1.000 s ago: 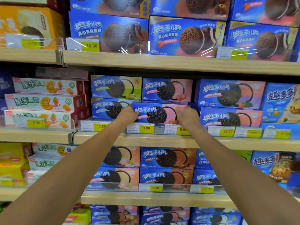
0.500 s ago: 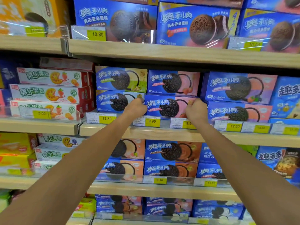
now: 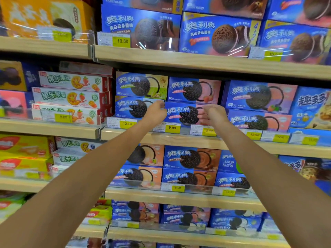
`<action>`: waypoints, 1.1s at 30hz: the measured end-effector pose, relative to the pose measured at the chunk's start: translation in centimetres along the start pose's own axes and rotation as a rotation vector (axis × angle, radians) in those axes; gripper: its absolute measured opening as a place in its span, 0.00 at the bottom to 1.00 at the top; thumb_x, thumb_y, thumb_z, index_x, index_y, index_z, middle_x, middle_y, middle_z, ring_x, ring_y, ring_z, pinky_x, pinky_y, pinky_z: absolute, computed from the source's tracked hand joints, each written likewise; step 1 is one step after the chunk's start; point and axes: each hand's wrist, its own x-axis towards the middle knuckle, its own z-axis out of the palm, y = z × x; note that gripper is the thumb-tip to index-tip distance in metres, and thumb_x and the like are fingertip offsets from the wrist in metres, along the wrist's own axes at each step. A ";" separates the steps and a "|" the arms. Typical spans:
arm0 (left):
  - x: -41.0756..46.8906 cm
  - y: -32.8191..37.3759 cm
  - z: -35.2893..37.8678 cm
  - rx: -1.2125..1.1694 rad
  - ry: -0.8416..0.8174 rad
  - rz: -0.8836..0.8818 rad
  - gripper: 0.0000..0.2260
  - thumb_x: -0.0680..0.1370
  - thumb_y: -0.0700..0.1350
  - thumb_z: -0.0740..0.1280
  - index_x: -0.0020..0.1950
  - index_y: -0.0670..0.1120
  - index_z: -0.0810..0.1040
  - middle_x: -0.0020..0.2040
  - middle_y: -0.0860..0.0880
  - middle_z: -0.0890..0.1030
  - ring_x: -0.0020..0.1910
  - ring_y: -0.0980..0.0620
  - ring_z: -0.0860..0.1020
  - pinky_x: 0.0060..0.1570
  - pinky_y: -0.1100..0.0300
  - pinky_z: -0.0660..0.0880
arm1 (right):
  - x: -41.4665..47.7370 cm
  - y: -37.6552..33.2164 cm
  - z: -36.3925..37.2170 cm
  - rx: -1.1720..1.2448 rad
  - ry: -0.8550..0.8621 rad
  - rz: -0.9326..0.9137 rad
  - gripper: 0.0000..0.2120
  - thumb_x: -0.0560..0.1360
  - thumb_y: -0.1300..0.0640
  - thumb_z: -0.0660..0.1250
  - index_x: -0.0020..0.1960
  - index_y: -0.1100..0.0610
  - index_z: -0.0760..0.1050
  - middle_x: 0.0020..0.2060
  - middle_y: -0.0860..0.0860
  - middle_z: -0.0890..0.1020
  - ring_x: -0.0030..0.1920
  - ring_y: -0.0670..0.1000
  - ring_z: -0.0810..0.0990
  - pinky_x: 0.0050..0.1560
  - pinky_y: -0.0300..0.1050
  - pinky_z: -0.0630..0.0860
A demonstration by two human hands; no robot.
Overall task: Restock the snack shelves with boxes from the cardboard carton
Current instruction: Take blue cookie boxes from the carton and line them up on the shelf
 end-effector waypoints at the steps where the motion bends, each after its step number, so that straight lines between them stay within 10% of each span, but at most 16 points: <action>1: -0.6 0.3 0.0 -0.014 -0.013 -0.006 0.19 0.81 0.40 0.58 0.72 0.42 0.64 0.69 0.44 0.70 0.62 0.47 0.72 0.59 0.53 0.71 | -0.8 -0.1 0.5 0.032 -0.036 -0.001 0.05 0.78 0.64 0.59 0.48 0.59 0.73 0.31 0.53 0.76 0.30 0.49 0.74 0.30 0.40 0.74; 6: -4.5 -0.8 0.5 -0.264 0.046 -0.052 0.15 0.80 0.38 0.59 0.67 0.40 0.71 0.64 0.43 0.74 0.63 0.47 0.73 0.61 0.55 0.72 | -5.5 0.8 2.6 0.050 -0.102 -0.008 0.13 0.77 0.65 0.57 0.36 0.58 0.72 0.32 0.55 0.76 0.25 0.46 0.74 0.23 0.36 0.70; 10: -10.0 -4.7 1.8 -0.427 0.005 -0.171 0.05 0.78 0.36 0.64 0.52 0.42 0.77 0.41 0.45 0.77 0.37 0.52 0.75 0.34 0.63 0.71 | -9.3 4.9 3.7 -0.028 -0.092 0.042 0.13 0.75 0.68 0.56 0.34 0.57 0.72 0.27 0.52 0.78 0.20 0.44 0.74 0.20 0.34 0.70; 14: -15.0 -9.2 3.2 -0.410 -0.054 -0.315 0.06 0.78 0.34 0.61 0.47 0.44 0.75 0.38 0.47 0.75 0.33 0.56 0.73 0.28 0.68 0.69 | -12.0 10.3 4.8 -0.110 -0.107 0.204 0.13 0.75 0.67 0.57 0.34 0.57 0.71 0.25 0.51 0.77 0.17 0.43 0.73 0.19 0.33 0.68; 26: -27.6 -23.6 12.0 -0.663 -0.215 -0.800 0.14 0.81 0.33 0.53 0.38 0.43 0.69 0.24 0.48 0.67 0.16 0.54 0.69 0.27 0.65 0.70 | -19.7 31.0 5.4 -0.354 -0.230 0.574 0.17 0.76 0.69 0.56 0.31 0.59 0.70 0.21 0.50 0.76 0.21 0.46 0.74 0.28 0.38 0.71; 30: -32.6 -28.0 15.6 -0.724 -0.278 -0.933 0.10 0.67 0.31 0.69 0.29 0.42 0.76 0.21 0.52 0.76 0.20 0.57 0.76 0.27 0.62 0.72 | -23.0 38.3 4.9 -0.450 -0.341 0.734 0.15 0.75 0.68 0.60 0.31 0.59 0.71 0.24 0.53 0.76 0.28 0.51 0.75 0.33 0.44 0.73; 33: -36.9 -32.4 19.6 -0.547 -0.239 -1.074 0.08 0.78 0.33 0.63 0.39 0.39 0.75 0.30 0.47 0.77 0.28 0.56 0.79 0.37 0.57 0.74 | -26.5 43.9 3.6 -0.485 -0.421 0.838 0.13 0.75 0.67 0.61 0.32 0.59 0.71 0.31 0.56 0.75 0.30 0.52 0.75 0.28 0.38 0.71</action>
